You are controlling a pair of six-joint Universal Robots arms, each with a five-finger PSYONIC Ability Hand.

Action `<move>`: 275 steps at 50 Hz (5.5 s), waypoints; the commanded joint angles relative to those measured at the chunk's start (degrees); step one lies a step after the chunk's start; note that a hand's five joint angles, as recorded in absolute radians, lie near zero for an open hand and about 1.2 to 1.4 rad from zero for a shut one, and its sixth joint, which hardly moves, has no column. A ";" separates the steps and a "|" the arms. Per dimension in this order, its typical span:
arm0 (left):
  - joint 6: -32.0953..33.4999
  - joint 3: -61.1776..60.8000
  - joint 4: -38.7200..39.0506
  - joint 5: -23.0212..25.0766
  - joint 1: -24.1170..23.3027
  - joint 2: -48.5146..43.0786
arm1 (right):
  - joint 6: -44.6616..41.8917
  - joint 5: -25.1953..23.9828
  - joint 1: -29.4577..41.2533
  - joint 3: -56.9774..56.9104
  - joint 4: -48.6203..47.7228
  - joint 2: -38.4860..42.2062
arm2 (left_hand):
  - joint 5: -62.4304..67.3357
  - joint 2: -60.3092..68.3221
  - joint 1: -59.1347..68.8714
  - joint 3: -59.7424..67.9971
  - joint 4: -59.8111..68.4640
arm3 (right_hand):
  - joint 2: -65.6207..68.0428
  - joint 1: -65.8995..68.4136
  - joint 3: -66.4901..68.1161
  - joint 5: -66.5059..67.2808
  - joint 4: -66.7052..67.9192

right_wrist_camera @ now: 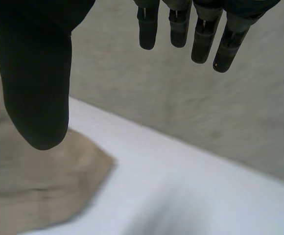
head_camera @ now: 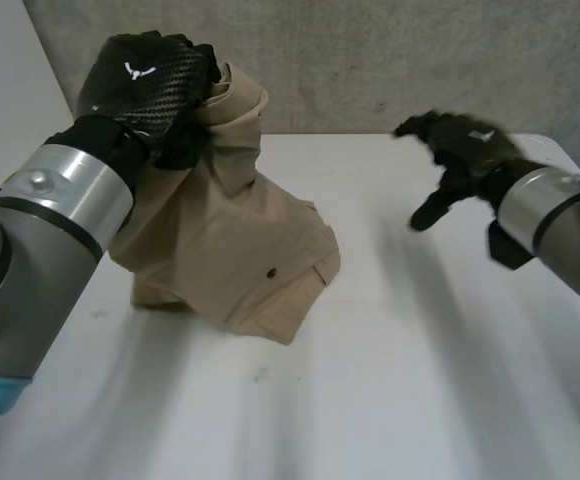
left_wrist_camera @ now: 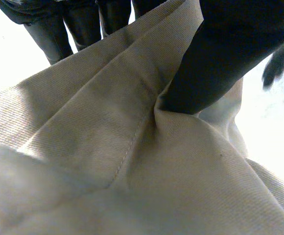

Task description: Fold the shorts.

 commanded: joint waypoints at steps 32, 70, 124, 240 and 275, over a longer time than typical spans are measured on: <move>-8.00 -0.40 -0.82 -0.97 -5.14 8.08 | 17.94 8.84 13.19 -9.10 -6.35 23.11 | 15.58 11.80 15.86 12.12 11.80 | 68.31 69.01 68.34 60.00 67.27; -20.30 6.00 -8.57 5.09 5.85 -17.04 | -25.22 -2.85 0.97 -17.50 23.73 16.46 | 15.58 11.80 15.86 12.12 11.80 | 68.31 69.01 68.34 60.00 67.27; -6.24 -16.57 -10.67 4.83 -2.41 -8.79 | -30.40 -1.17 -10.37 15.51 12.20 -7.15 | -26.96 -30.74 -26.69 -30.43 -30.74 | 26.63 27.33 26.66 18.33 25.59; -5.36 32.63 -4.80 1.50 5.15 -28.14 | -30.33 8.23 -0.18 -43.26 9.24 19.13 | 15.58 11.80 15.86 12.12 11.80 | 68.31 69.01 68.34 60.00 67.27; -9.14 -6.11 9.65 -6.86 8.75 -22.94 | -27.68 7.44 1.23 -8.65 -1.17 21.59 | 15.58 11.80 15.86 12.12 11.80 | 68.31 69.01 68.34 60.00 67.27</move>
